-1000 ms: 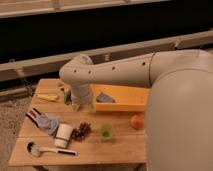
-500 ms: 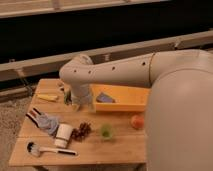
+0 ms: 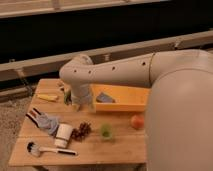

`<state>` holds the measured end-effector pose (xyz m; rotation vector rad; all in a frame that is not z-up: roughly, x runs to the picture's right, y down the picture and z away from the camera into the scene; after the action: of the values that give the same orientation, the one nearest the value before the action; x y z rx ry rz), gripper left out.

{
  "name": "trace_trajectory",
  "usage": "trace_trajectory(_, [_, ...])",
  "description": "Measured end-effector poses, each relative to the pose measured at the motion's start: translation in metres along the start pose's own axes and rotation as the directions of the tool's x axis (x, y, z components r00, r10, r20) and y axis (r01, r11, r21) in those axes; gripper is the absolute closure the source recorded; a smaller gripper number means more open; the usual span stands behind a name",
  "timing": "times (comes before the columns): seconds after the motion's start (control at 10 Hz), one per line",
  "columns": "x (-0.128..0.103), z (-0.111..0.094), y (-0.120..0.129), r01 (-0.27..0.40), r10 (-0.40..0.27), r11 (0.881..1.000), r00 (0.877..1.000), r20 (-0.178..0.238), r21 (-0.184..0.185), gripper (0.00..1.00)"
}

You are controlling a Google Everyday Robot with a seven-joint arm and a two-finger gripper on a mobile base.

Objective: Place apple in metal cup

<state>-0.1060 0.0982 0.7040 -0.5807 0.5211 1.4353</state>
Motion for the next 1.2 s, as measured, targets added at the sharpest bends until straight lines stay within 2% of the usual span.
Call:
trace_trajectory(0.1, [0.000,0.001,-0.005,-0.003,0.003,1.000,1.000,0.000,0.013,0.35])
trace_trajectory(0.3, [0.005,0.003,-0.031,-0.020,0.019,0.998,1.000,0.008,0.052,0.35])
trace_trajectory(0.6, [0.015,0.012,-0.102,-0.061,0.059,0.993,0.998,0.025,0.099,0.35])
trace_trajectory(0.9, [-0.006,0.032,-0.154,-0.094,0.090,0.991,0.995,0.040,0.097,0.35])
trace_trajectory(1.1, [-0.007,0.045,-0.174,-0.105,0.102,0.991,0.994,0.037,0.081,0.35])
trace_trajectory(1.2, [-0.002,0.055,-0.197,-0.123,0.121,0.989,0.992,0.028,0.079,0.35])
